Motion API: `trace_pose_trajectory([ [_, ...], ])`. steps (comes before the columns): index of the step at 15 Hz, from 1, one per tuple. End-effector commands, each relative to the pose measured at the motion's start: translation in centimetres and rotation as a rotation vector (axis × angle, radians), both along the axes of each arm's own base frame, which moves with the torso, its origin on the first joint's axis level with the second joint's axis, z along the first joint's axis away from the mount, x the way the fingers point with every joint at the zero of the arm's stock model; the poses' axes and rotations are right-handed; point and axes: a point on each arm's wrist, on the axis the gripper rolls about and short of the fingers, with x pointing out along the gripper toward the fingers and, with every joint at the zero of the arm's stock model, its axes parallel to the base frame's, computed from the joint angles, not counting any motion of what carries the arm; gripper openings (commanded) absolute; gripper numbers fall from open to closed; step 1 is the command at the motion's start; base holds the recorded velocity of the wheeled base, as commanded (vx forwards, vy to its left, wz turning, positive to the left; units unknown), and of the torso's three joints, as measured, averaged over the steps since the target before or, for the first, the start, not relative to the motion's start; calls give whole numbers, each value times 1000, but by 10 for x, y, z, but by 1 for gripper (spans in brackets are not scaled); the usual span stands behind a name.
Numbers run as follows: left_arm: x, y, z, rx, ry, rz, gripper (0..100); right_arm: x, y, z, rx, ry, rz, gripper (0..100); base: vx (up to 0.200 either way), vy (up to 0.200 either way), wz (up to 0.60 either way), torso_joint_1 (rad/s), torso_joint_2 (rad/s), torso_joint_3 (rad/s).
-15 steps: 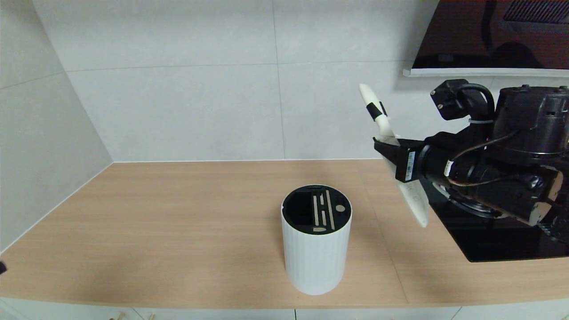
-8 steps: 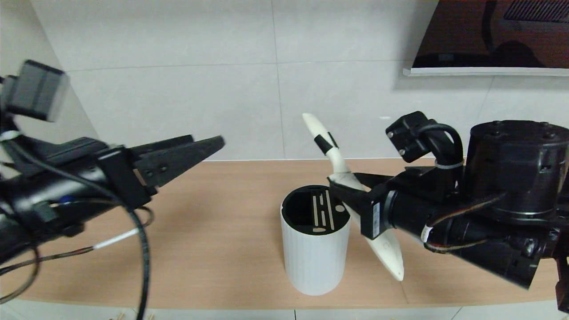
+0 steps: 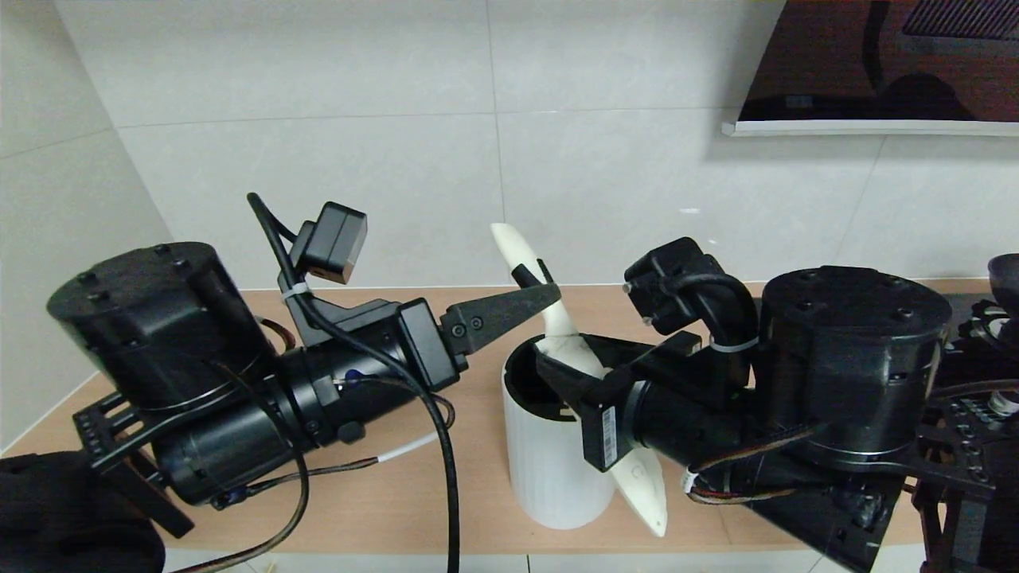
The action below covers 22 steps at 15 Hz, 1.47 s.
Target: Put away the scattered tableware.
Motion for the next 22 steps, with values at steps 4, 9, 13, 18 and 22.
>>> trace_pose_trajectory([
  [4,7,-6,-9,23,21,2,100,-8,6,-2,-5,2,18,0,0,0,0,0,0,0],
  [9,12,-9,-11,-7,-19,28,100,-15,9,-2,-7,4,42,0,0,0,0,0,0,0],
  [13,14,-9,-14,9,-26,37,100,-18,9,-3,-9,6,51,0,0,0,0,0,0,0],
  [18,17,-9,-17,38,-49,57,100,-19,9,-4,-13,9,53,0,0,0,0,0,0,0],
  [22,17,-9,-16,23,-71,64,100,-19,9,-5,-14,10,54,0,0,0,0,0,0,0],
])
